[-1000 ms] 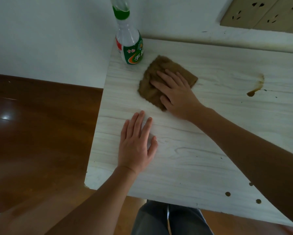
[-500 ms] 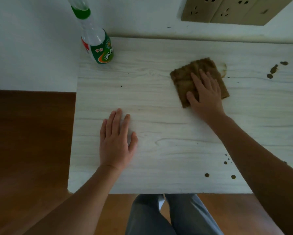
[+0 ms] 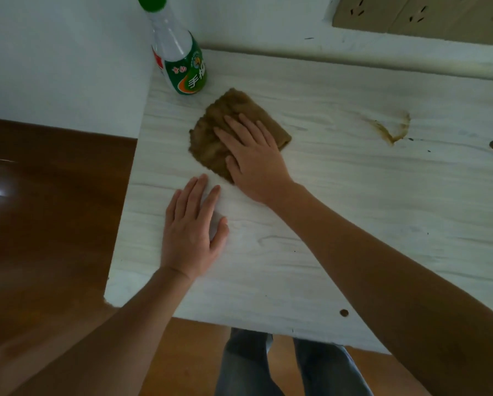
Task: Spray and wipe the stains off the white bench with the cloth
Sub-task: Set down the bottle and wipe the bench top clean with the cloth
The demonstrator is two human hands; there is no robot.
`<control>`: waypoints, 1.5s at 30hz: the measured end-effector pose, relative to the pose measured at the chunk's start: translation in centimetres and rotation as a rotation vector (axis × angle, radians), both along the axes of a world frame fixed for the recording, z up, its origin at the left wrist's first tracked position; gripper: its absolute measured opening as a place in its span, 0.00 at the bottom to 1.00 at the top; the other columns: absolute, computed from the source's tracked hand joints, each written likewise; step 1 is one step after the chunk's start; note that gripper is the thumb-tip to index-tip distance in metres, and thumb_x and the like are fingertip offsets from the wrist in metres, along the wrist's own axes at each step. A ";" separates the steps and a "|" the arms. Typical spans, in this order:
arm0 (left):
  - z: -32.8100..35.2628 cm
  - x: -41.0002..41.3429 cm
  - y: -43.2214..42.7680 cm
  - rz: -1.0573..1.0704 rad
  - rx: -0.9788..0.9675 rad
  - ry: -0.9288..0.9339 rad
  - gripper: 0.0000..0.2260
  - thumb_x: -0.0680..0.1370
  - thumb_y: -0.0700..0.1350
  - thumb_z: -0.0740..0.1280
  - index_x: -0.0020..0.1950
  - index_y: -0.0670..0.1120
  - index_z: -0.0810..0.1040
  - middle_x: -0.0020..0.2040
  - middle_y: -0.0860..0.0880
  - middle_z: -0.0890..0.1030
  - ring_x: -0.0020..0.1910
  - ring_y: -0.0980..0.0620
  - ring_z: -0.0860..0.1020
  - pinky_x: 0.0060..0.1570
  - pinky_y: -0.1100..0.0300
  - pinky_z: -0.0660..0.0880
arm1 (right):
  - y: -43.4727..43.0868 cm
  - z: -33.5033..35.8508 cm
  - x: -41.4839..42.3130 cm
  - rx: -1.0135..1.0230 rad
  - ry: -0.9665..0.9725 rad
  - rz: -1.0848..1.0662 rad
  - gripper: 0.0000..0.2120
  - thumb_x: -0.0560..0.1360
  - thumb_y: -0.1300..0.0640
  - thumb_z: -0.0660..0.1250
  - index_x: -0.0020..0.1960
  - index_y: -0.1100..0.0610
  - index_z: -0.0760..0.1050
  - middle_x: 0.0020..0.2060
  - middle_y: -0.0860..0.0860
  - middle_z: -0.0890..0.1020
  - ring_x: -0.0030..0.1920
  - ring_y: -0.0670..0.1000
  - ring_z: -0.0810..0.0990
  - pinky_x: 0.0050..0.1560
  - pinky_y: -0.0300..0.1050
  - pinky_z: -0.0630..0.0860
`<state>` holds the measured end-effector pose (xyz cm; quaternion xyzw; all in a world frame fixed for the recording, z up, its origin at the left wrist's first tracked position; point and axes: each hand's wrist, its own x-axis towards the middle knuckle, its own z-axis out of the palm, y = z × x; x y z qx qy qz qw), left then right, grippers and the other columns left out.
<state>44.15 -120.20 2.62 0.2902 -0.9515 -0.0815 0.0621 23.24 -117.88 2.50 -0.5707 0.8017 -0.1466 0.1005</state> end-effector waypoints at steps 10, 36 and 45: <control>-0.2 0.4 0.2 0.028 0.055 0.131 0.22 0.83 0.52 0.63 0.73 0.42 0.74 0.77 0.41 0.70 0.79 0.43 0.66 0.78 0.45 0.63 | -5.2 0.8 0.5 0.076 0.026 0.001 0.27 0.79 0.52 0.56 0.78 0.48 0.63 0.79 0.54 0.62 0.80 0.58 0.55 0.79 0.58 0.46; 0.7 4.1 0.0 0.063 0.099 0.046 0.23 0.82 0.51 0.60 0.75 0.42 0.70 0.79 0.40 0.67 0.80 0.41 0.61 0.78 0.43 0.59 | 19.1 1.8 7.4 0.159 -0.072 -0.200 0.30 0.80 0.44 0.60 0.80 0.47 0.58 0.80 0.50 0.57 0.81 0.54 0.48 0.80 0.58 0.43; 1.3 3.4 0.3 0.084 0.145 0.055 0.22 0.82 0.51 0.61 0.74 0.42 0.71 0.78 0.40 0.67 0.80 0.40 0.62 0.77 0.41 0.60 | 16.3 1.6 6.7 0.065 -0.102 -0.334 0.26 0.82 0.48 0.57 0.79 0.49 0.61 0.80 0.49 0.60 0.81 0.52 0.50 0.81 0.53 0.43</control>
